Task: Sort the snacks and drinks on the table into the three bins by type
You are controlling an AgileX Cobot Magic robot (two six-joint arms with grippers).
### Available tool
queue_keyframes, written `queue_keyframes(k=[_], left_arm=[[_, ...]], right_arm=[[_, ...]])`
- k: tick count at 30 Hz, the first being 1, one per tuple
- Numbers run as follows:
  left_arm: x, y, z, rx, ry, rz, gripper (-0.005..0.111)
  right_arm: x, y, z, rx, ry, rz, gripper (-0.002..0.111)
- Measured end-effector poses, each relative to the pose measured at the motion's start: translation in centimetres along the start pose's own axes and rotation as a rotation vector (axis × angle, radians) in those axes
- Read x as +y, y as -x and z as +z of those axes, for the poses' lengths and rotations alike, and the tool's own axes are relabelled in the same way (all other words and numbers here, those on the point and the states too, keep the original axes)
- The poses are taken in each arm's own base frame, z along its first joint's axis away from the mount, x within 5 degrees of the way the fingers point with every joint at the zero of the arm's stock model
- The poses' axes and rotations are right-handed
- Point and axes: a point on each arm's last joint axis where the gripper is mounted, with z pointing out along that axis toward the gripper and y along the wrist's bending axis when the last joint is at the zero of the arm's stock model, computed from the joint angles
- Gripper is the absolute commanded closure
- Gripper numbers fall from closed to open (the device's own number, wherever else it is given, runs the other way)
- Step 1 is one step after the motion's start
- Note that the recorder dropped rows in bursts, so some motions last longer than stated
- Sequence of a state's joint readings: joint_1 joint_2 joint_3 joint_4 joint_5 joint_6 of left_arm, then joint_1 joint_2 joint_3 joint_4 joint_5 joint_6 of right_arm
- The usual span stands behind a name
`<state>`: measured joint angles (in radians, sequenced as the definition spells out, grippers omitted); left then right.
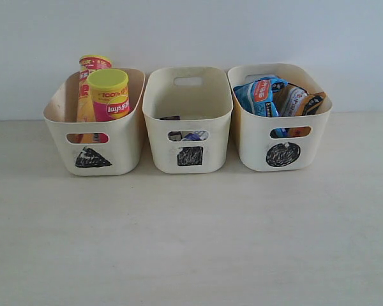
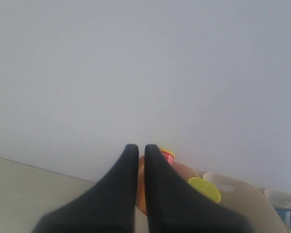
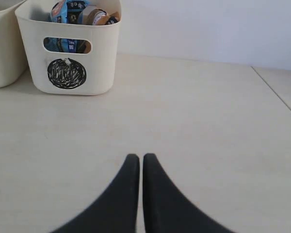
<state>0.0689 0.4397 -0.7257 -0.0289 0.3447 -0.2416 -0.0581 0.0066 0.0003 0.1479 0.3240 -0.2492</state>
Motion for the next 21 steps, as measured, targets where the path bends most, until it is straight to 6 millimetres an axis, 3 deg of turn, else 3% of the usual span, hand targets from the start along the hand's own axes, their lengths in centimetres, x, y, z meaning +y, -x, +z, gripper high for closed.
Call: queue_keyframes(k=[7,21], left_arm=[[-0.1,0.3,-1.6,-0.045,-0.013,0.001,0.103],[-0.1,0.3,-1.7,-0.046,-0.013,-0.002,0.103]], right_arm=[[0.0,0.0,0.0,0.0,0.0,0.0,0.108],[0.0,0.0,0.0,0.0,0.0,0.0,0.108]])
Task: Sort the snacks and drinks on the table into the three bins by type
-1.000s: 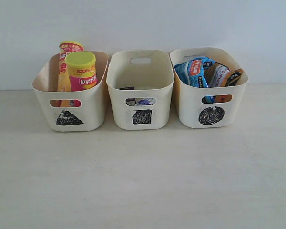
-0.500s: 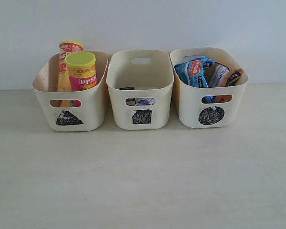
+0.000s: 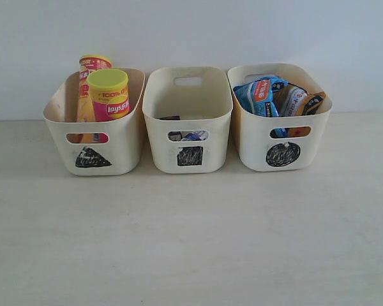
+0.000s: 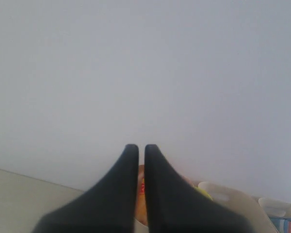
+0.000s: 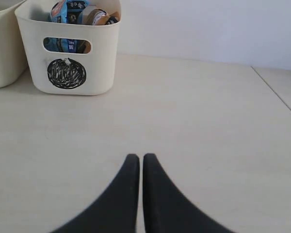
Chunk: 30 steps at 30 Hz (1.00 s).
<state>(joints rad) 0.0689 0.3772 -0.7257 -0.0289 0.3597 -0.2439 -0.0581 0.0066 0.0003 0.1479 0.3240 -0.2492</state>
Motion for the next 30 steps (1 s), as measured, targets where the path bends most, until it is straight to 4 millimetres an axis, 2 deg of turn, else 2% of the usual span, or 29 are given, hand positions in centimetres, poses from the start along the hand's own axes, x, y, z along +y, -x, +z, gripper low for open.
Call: queue_keyframes(k=[9,16,22,30], left_arm=[[-0.2,-0.3,0.0,0.032,-0.022,0.048,0.103],[0.1,-2.4,-0.7,0.054,-0.047,0.103,0.103],[0.9,-5.4,-2.6,0.044,-0.05,0.113,0.103],[2.6,-11.6,-3.4,0.101,-0.036,0.116,0.103]], right_arm=[[0.0,0.0,0.0,0.0,0.0,0.0,0.108],[0.0,0.0,0.0,0.0,0.0,0.0,0.108],[0.0,0.0,0.0,0.0,0.0,0.0,0.108],[0.0,0.0,0.0,0.0,0.0,0.0,0.108]])
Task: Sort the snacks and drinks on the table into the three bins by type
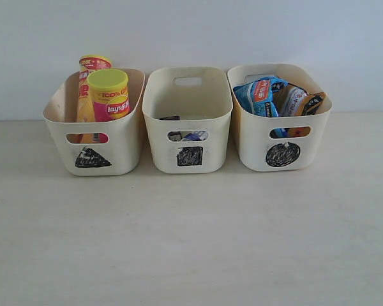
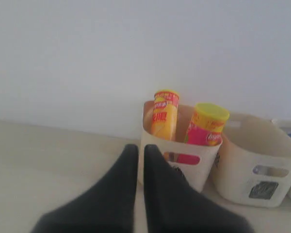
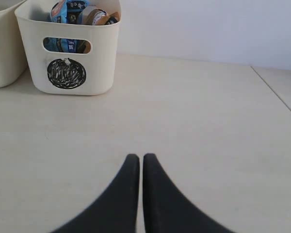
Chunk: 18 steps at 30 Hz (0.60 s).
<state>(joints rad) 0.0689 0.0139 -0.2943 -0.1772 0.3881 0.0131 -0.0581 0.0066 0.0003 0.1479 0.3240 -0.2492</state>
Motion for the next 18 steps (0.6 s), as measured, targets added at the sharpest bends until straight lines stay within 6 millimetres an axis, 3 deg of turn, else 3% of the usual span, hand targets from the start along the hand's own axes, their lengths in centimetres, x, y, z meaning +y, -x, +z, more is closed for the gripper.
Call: queue_keyframes(k=[5,11,18], left_arm=[[0.8,-4.0,1.3,0.068,0.022,-0.004,0.103],[1.5,-7.2,2.1,0.082,0.044,-0.009,0.103],[1.7,-7.5,2.2,0.081,0.051,0.02,0.103]], right_arm=[[0.0,0.0,0.0,-0.003,-0.001,0.0,0.108],[0.0,0.0,0.0,-0.003,-0.001,0.0,0.108],[0.0,-0.1,0.0,0.008,0.002,0.0,0.108]])
